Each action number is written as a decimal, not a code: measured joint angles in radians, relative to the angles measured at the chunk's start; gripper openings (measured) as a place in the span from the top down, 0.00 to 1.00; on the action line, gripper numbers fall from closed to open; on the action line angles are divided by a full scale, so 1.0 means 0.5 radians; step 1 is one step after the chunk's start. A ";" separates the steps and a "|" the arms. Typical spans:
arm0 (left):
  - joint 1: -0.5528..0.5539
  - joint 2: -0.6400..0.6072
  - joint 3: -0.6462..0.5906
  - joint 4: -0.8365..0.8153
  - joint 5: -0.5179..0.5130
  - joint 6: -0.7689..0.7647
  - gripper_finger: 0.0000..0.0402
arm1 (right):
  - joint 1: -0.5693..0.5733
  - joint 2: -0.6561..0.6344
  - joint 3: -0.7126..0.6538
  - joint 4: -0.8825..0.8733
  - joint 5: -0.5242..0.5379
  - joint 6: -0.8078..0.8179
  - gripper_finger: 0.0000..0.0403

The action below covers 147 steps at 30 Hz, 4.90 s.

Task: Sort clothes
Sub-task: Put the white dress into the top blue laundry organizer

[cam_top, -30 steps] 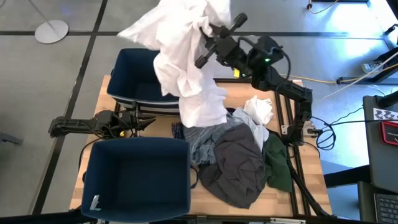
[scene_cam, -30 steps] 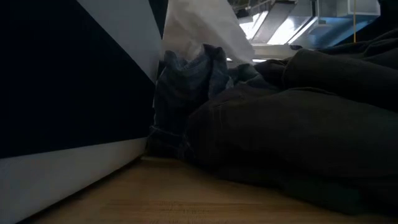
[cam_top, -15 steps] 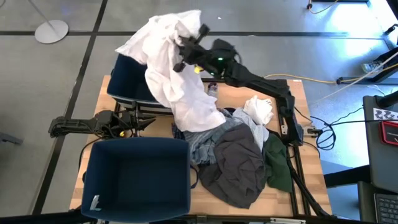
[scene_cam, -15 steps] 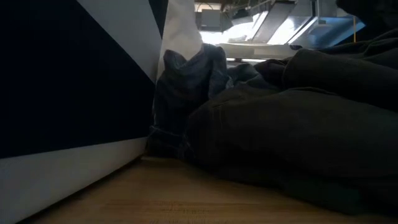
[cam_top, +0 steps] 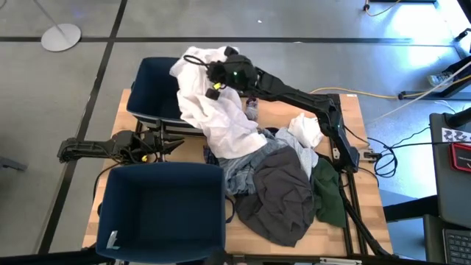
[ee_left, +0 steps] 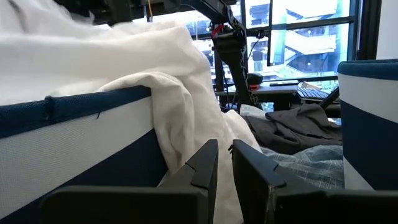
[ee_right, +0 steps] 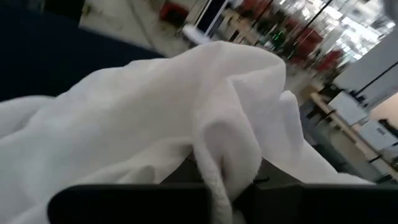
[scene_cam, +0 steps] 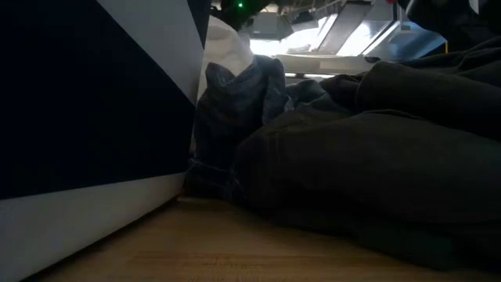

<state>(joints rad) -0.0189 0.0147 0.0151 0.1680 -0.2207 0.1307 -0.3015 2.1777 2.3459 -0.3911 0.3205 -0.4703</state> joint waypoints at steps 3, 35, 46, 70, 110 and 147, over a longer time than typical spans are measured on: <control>0.000 0.000 0.000 -0.001 0.000 0.000 0.90 | 0.001 0.000 0.000 -0.116 0.000 0.058 0.95; 0.000 0.000 0.000 -0.018 0.000 -0.001 0.90 | 0.325 -0.381 0.020 -0.551 0.499 0.042 0.37; 0.001 0.000 0.000 -0.021 0.000 -0.037 0.90 | 0.700 -0.743 0.021 -1.591 0.565 0.600 0.38; 0.000 0.000 0.000 -0.018 0.000 -0.037 0.90 | 0.531 -0.851 -0.857 -1.869 0.268 0.932 0.38; 0.000 0.000 0.000 -0.040 0.000 0.002 0.90 | 0.088 -0.958 -2.558 1.126 -1.221 0.559 0.38; 0.000 0.000 0.000 -0.043 0.000 0.023 0.90 | 0.285 -1.091 -1.610 1.138 -0.609 -0.420 0.98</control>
<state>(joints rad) -0.0187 0.0147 0.0151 0.1466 -0.2207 0.1419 -0.1588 1.6321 1.5410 0.1781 0.0157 -0.6802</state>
